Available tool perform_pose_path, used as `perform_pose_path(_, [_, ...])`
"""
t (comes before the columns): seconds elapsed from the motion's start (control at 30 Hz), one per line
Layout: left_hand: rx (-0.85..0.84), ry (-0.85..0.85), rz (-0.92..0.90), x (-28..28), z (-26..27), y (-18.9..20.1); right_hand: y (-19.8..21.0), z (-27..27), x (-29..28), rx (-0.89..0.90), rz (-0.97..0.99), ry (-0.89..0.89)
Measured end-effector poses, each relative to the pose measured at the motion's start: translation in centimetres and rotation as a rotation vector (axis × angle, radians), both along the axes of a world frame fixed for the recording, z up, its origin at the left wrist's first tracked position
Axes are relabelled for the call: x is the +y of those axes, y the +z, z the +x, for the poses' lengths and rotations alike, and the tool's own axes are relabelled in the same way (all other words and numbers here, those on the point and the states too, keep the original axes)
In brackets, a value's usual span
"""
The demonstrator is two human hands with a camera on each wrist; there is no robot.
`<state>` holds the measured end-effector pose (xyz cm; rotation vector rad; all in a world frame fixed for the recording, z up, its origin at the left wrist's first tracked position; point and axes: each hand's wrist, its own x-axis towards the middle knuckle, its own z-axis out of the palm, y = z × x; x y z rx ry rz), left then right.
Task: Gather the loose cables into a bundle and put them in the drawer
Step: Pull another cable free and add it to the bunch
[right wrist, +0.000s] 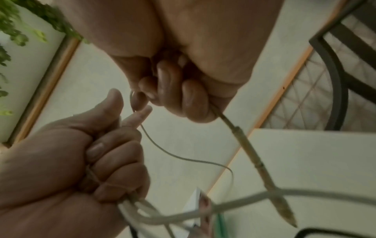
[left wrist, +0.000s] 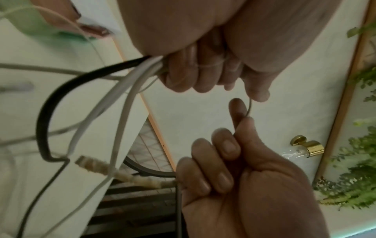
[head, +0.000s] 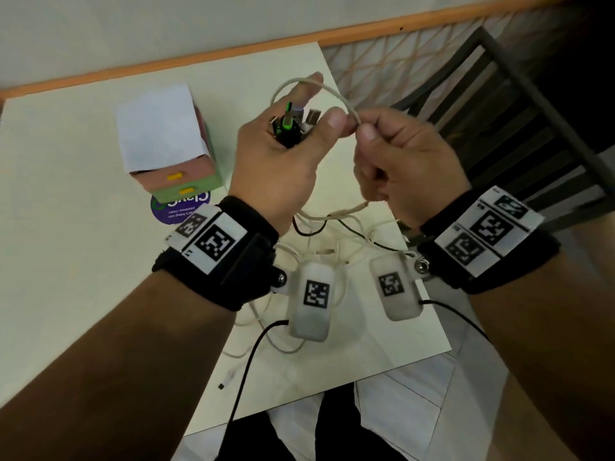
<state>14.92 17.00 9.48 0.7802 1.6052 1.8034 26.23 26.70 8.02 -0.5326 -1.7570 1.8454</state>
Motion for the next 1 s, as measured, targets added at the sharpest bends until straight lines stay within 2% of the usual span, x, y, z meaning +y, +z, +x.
perform_pose_path(0.27, [-0.17,-0.183,-0.045,3.4,4.2,0.9,0.1,5.4,3.3,-0.11,0.06,-0.187])
perform_pose_path(0.4, [-0.284,-0.197,0.001,4.9,5.8,0.5,-0.5,8.5,4.0,-0.176,0.051,-0.232])
perform_pose_path(0.5, [-0.29,-0.23,-0.043,5.8,6.9,0.1,-2.1,10.4,4.6,-0.277,0.018,-0.254])
perform_pose_path(0.67, [-0.247,-0.175,-0.24,6.8,8.5,-0.5,-6.2,12.6,4.9,-0.527,0.067,-0.287])
perform_pose_path(0.8, [-0.275,-0.16,-0.153,6.6,8.2,0.3,-9.5,13.6,5.0,-0.807,0.052,-0.268])
perform_pose_path(0.87, [-0.276,-0.197,-0.056,6.2,8.0,1.0,-9.8,13.4,4.9,-1.0,0.138,-0.278])
perform_pose_path(0.9, [-0.272,-0.227,-0.014,6.0,7.9,1.5,-9.3,13.1,4.8,-0.989,0.216,-0.298])
perform_pose_path(0.93, [-0.265,-0.266,0.021,5.9,7.7,1.9,-8.4,12.5,4.7,-0.869,0.282,-0.303])
perform_pose_path(1.0, [-0.251,-0.351,0.07,5.7,7.5,2.5,-5.2,11.1,4.0,-0.456,0.296,-0.162])
